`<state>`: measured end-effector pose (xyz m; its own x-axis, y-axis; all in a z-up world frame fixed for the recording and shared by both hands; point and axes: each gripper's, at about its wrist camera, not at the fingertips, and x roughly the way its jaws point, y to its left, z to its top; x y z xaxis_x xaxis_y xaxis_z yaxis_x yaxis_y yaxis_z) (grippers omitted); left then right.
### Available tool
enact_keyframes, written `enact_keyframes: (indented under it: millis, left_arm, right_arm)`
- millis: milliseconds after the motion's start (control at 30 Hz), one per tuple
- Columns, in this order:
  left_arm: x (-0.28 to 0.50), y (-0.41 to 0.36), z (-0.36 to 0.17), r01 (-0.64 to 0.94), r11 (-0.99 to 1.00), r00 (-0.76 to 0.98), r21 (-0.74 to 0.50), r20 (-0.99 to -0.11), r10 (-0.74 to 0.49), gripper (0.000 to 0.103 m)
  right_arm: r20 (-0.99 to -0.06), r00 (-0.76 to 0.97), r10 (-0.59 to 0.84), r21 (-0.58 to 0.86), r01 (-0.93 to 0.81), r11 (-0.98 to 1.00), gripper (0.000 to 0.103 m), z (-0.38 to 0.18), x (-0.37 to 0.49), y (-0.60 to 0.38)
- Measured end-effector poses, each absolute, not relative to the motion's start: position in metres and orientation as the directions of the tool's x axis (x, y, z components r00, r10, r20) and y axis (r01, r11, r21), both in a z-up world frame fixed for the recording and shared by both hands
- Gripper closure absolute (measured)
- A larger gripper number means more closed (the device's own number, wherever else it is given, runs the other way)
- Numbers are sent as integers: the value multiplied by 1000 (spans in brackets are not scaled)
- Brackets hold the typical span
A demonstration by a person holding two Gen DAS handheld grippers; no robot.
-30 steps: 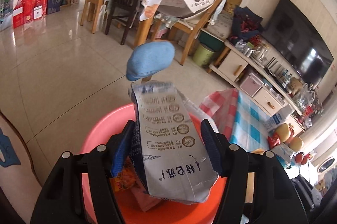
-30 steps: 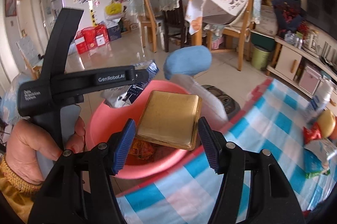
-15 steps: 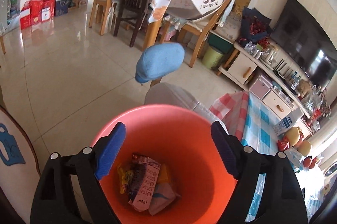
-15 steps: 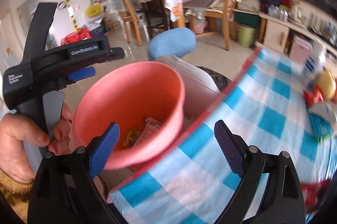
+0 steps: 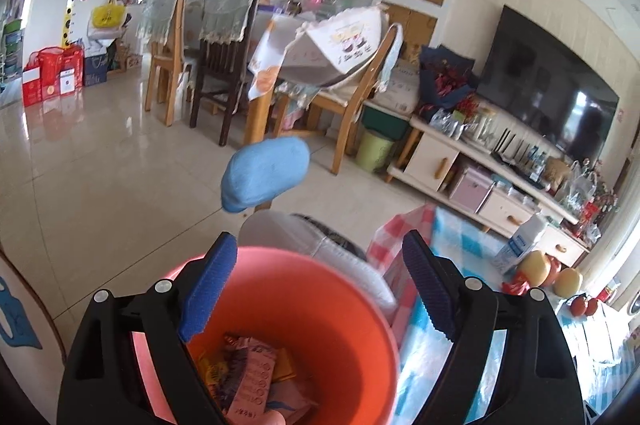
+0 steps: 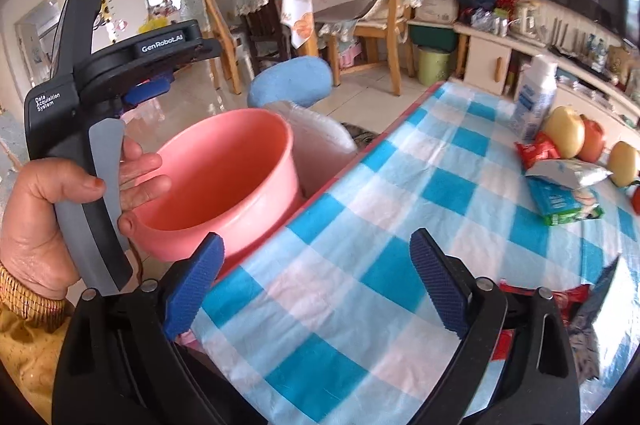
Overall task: Collect trash
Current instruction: 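Move both tools back over the table toward the remaining packages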
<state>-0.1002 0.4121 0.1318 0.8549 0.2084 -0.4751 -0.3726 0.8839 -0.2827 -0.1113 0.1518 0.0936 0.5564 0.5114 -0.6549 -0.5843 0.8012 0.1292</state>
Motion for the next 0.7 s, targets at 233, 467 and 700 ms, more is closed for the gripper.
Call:
enact_keyframes:
  millis: [233,467,700]
  left_arm:
    - [-91,389,127,-297,899,881,-323,-456,127,17]
    - [-84,348,119,-218,931,892,-292,-446,69,17]
    - [-83,310,115,-145,949,875,-280,-485,-9,17]
  right_arm:
    - [-620,615,488,129,-533,836,4,104,-121,115]
    - [-603,653,458,125,-490,863,4,113,-135,80]
    - [-589,690,420,123,-437,891,4,121,-149,41]
